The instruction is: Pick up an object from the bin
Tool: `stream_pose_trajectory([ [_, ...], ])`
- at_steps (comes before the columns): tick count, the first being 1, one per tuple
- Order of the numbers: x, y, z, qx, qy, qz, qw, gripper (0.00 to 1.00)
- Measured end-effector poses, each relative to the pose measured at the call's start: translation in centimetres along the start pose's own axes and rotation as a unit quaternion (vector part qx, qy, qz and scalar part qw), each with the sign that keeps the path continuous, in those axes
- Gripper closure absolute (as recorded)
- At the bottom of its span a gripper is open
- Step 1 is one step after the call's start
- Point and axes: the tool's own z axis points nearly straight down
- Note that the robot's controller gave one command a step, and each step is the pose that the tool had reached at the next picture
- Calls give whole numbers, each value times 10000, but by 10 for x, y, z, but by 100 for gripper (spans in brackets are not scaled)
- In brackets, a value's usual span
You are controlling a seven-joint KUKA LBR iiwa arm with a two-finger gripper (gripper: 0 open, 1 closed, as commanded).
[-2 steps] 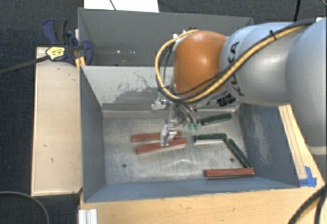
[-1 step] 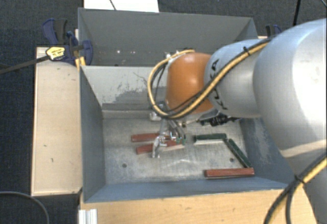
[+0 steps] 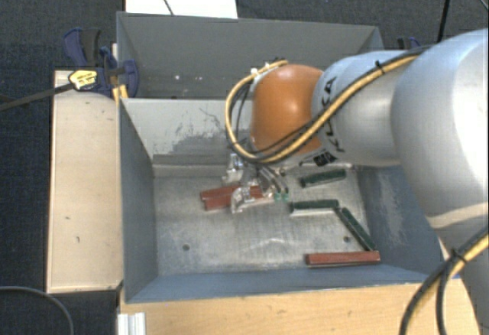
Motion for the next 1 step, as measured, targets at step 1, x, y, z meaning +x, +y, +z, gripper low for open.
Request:
stream_pose_trajectory([
  [1,0,0,0,-1,0,5,10000,100],
])
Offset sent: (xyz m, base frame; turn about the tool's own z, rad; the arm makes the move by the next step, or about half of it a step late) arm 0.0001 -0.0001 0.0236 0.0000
